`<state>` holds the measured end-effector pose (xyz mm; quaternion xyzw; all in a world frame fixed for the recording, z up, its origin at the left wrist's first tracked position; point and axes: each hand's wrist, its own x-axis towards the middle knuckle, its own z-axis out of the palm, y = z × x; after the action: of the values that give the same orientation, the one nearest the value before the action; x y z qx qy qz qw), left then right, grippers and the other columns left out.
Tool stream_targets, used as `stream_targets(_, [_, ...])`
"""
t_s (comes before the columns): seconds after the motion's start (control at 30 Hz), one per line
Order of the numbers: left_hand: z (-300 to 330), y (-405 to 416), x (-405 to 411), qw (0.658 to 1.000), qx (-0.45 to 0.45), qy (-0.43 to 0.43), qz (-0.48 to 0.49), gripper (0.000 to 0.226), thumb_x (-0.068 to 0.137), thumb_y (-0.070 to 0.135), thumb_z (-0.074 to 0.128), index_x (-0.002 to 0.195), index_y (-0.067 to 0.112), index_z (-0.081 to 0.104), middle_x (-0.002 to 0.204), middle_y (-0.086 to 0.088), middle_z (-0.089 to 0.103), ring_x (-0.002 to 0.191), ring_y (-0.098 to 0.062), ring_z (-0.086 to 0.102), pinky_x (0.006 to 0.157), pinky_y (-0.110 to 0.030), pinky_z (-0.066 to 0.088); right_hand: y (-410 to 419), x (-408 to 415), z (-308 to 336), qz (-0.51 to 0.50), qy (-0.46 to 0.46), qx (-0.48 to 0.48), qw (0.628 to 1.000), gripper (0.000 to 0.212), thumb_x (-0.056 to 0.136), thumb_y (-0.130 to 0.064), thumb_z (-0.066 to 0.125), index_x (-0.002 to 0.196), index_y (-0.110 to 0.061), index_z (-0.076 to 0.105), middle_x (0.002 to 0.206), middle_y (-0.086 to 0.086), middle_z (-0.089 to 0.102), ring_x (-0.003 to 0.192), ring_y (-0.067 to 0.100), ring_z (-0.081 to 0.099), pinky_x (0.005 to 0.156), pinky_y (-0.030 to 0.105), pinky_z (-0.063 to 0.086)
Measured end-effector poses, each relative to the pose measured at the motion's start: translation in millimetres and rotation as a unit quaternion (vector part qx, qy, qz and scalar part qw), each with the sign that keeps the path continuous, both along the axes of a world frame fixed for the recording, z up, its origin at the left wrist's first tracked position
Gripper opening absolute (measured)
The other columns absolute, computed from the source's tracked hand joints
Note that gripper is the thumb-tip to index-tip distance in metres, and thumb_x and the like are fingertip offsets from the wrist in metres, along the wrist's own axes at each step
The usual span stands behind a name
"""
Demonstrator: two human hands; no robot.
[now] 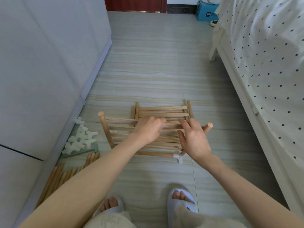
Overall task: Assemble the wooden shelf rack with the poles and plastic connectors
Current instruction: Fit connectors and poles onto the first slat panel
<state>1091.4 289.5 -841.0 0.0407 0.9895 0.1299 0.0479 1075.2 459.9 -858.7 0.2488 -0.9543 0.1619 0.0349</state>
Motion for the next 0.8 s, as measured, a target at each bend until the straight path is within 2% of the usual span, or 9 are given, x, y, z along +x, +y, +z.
stream_targets(0.07, [1, -9, 3, 0.999, -0.041, 0.008, 0.011, 0.03, 0.095, 0.008, 0.046, 0.123, 0.02, 0.053, 0.099, -0.007, 0.067, 0.091, -0.026, 0.061, 0.086, -0.036, 0.045, -1, -2, 2, 0.018, 0.054, 0.042, 0.997, 0.026, 0.076, -0.008, 0.073, 0.1, 0.0, 0.068, 0.089, 0.018, 0.059, 0.082, 0.038, 0.056, 0.073, 0.048, 0.046])
stream_targets(0.13, [4, -18, 7, 0.999, -0.04, -0.002, 0.02, 0.03, 0.095, 0.007, 0.047, 0.12, 0.02, 0.055, 0.099, -0.006, 0.067, 0.093, -0.025, 0.061, 0.086, -0.037, 0.046, -4, -7, 6, 0.031, 0.09, 0.073, 0.993, 0.024, 0.073, -0.015, 0.077, 0.089, -0.001, 0.068, 0.089, 0.017, 0.059, 0.081, 0.036, 0.056, 0.07, 0.045, 0.044])
stream_targets(0.23, [8, -23, 17, 0.999, -0.025, -0.021, 0.005, 0.029, 0.093, 0.007, 0.046, 0.116, 0.021, 0.058, 0.105, -0.005, 0.068, 0.098, -0.027, 0.061, 0.078, -0.035, 0.047, -14, -15, 6, 0.101, 0.036, 0.092, 0.99, 0.027, 0.09, -0.027, 0.058, 0.106, -0.005, 0.061, 0.109, 0.011, 0.056, 0.1, 0.031, 0.053, 0.08, 0.039, 0.04])
stream_targets(0.3, [6, -21, 25, 0.999, -0.023, -0.022, -0.005, 0.028, 0.094, 0.008, 0.046, 0.115, 0.021, 0.057, 0.105, -0.005, 0.068, 0.098, -0.028, 0.061, 0.074, -0.032, 0.044, -18, -17, 3, 0.13, 0.009, 0.099, 0.987, 0.029, 0.097, -0.032, 0.044, 0.115, -0.012, 0.054, 0.109, 0.006, 0.058, 0.098, 0.029, 0.057, 0.069, 0.033, 0.038])
stream_targets(0.37, [1, -21, 30, 1.0, -0.009, -0.026, -0.004, 0.026, 0.096, 0.012, 0.045, 0.118, 0.021, 0.056, 0.105, -0.006, 0.067, 0.095, -0.029, 0.061, 0.076, -0.035, 0.047, -18, -15, 2, 0.143, -0.012, 0.084, 0.986, 0.029, 0.099, -0.033, 0.037, 0.117, -0.016, 0.053, 0.106, 0.005, 0.059, 0.093, 0.029, 0.058, 0.063, 0.029, 0.033])
stream_targets(0.47, [-8, -25, 35, 1.0, -0.001, -0.029, 0.004, 0.029, 0.098, 0.014, 0.045, 0.125, 0.023, 0.052, 0.109, -0.006, 0.066, 0.094, -0.026, 0.061, 0.079, -0.039, 0.049, -14, -13, -4, 0.153, -0.024, 0.07, 0.985, 0.027, 0.1, -0.028, 0.038, 0.114, -0.014, 0.055, 0.106, 0.003, 0.059, 0.094, 0.028, 0.057, 0.064, 0.028, 0.029])
stream_targets(0.57, [-14, -30, 38, 0.999, -0.028, -0.004, 0.016, 0.044, 0.09, 0.001, 0.049, 0.129, 0.022, 0.048, 0.117, -0.005, 0.06, 0.1, -0.026, 0.059, 0.08, -0.035, 0.046, -9, -16, -10, 0.131, -0.004, 0.08, 0.988, 0.026, 0.1, -0.027, 0.038, 0.11, -0.012, 0.056, 0.102, 0.003, 0.06, 0.091, 0.026, 0.058, 0.063, 0.027, 0.028])
stream_targets(0.67, [-16, -39, 35, 0.995, -0.07, 0.039, 0.053, 0.048, 0.083, -0.004, 0.051, 0.125, 0.021, 0.049, 0.117, -0.002, 0.061, 0.103, -0.024, 0.058, 0.084, -0.035, 0.043, -8, -23, -13, 0.111, 0.015, 0.092, 0.989, 0.023, 0.099, -0.025, 0.04, 0.104, -0.011, 0.057, 0.097, 0.004, 0.061, 0.086, 0.028, 0.06, 0.063, 0.028, 0.03])
stream_targets(0.8, [-20, -42, 31, 0.99, -0.075, 0.084, 0.091, 0.046, 0.081, -0.006, 0.051, 0.119, 0.019, 0.054, 0.116, -0.001, 0.062, 0.105, -0.022, 0.056, 0.083, -0.032, 0.04, -18, -26, -12, 0.097, 0.029, 0.063, 0.993, 0.02, 0.096, -0.019, 0.048, 0.101, -0.006, 0.063, 0.097, 0.009, 0.066, 0.089, 0.031, 0.062, 0.068, 0.033, 0.038])
